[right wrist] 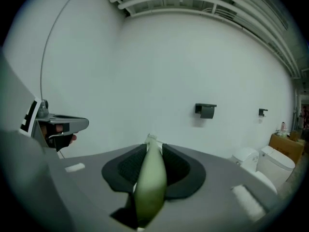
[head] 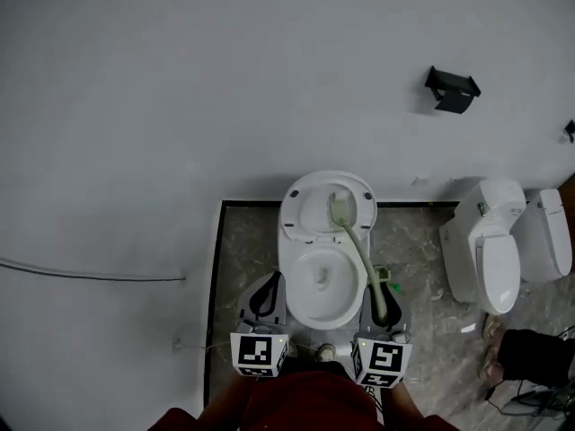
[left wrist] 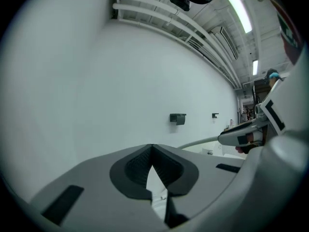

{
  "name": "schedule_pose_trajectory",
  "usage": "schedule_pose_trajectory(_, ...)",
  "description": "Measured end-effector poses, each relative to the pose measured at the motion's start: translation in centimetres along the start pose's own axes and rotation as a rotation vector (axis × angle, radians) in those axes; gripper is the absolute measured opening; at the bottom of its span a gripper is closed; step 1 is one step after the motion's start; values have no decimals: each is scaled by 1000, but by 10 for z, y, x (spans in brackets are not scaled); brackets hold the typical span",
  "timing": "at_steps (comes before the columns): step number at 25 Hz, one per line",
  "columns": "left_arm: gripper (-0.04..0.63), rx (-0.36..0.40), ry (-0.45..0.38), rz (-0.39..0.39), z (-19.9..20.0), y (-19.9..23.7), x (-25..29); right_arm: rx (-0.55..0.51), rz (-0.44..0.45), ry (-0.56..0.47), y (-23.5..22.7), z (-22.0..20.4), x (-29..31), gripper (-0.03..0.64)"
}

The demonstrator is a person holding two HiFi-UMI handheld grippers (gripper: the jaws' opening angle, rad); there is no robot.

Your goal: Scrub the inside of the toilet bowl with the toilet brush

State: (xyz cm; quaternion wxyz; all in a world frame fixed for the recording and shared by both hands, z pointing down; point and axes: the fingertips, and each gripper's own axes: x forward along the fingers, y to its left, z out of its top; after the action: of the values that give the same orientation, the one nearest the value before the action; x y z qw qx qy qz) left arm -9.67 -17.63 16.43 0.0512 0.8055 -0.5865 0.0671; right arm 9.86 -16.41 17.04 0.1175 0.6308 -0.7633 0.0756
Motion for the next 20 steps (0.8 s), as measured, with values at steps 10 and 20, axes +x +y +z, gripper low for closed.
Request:
schedule_pose_trajectory(10,5,44,-276,35,118,24,-19,-192,-112,-321,-17,132,-22,114)
schedule_pose_trajectory(20,6,62,-311,52,141,30,-29,-219,-111,-371,-9,155,-28,114)
